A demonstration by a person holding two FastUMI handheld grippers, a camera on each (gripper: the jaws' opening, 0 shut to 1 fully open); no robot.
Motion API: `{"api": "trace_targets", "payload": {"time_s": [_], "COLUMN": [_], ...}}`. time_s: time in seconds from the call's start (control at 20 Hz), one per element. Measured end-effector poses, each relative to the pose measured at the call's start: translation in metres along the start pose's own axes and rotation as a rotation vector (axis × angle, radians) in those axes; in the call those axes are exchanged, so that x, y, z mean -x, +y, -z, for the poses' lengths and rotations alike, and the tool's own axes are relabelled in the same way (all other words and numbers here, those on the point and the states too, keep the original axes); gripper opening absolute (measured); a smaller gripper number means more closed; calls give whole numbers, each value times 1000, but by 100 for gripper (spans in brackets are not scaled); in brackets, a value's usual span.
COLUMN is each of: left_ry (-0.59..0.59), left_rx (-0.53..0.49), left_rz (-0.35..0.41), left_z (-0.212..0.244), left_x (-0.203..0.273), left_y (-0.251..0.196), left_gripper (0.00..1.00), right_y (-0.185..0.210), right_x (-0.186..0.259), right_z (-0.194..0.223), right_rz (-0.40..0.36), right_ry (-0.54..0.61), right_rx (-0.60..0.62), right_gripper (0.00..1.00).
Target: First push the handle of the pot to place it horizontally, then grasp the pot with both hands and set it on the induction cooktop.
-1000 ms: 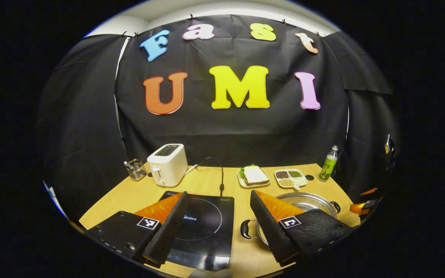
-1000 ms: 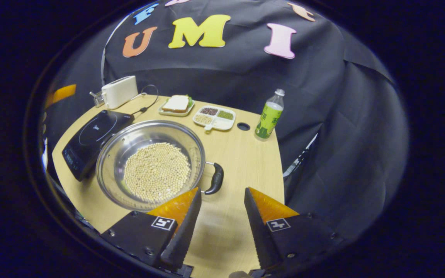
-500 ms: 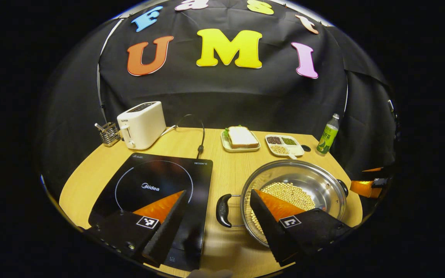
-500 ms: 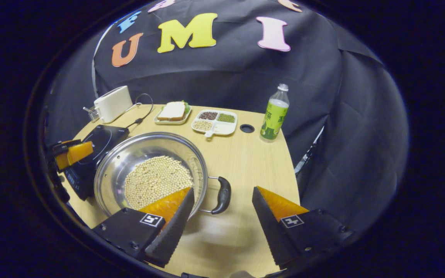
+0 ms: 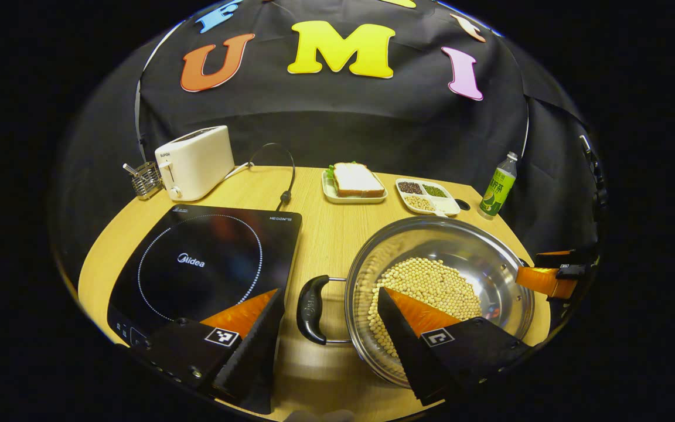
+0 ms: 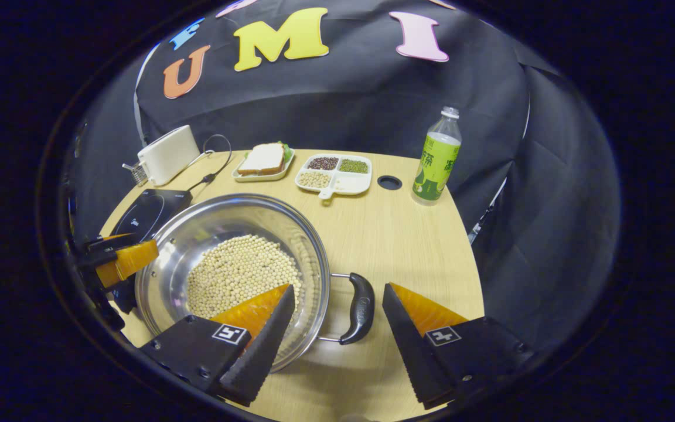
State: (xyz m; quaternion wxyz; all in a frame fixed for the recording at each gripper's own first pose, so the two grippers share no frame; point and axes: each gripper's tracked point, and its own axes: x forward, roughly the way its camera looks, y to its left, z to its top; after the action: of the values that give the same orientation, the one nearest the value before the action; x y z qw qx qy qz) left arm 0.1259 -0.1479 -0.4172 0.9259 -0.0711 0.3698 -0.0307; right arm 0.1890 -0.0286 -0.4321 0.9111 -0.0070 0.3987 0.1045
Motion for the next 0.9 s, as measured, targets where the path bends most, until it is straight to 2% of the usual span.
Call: {"api": "trace_targets", "payload": {"time_s": [0.05,0.35,0.4,0.45,0.5,0.7,0.75,0.85,0.9], "left_ry": [13,131,143,134,125,134,139,144,145], "left_rx": [-1,65,70,61,41,23,20,8,3], "left_rz": [3,19,21,19,13,-8,-10,-25,-42], "left_z": [5,38,41,40,38,38,39,38,38], "left_x": [-2,-16,-17,-18,-20,-23,-23,-24,-24], "left_y": [-1,-10,-12,-12,-11,-9,-7,-2,1], "left_gripper": [97,96,94,84,94,93,93,91,89], "right_y": [0,1,1,0,1,3,1,-1,0], "right_x": [-2,-15,-17,-21,-21,-28,-29,-30,-30], "right_z": [1,12,15,17,19,29,30,31,31], "right_rz": [-2,1,3,6,6,14,22,27,28], "right_ry": [7,55,67,79,82,124,129,136,142], "right_rx": [1,0,-1,-9,-19,-43,-46,-51,-42], "right_gripper": [96,97,95,97,97,96,85,75,75]}}
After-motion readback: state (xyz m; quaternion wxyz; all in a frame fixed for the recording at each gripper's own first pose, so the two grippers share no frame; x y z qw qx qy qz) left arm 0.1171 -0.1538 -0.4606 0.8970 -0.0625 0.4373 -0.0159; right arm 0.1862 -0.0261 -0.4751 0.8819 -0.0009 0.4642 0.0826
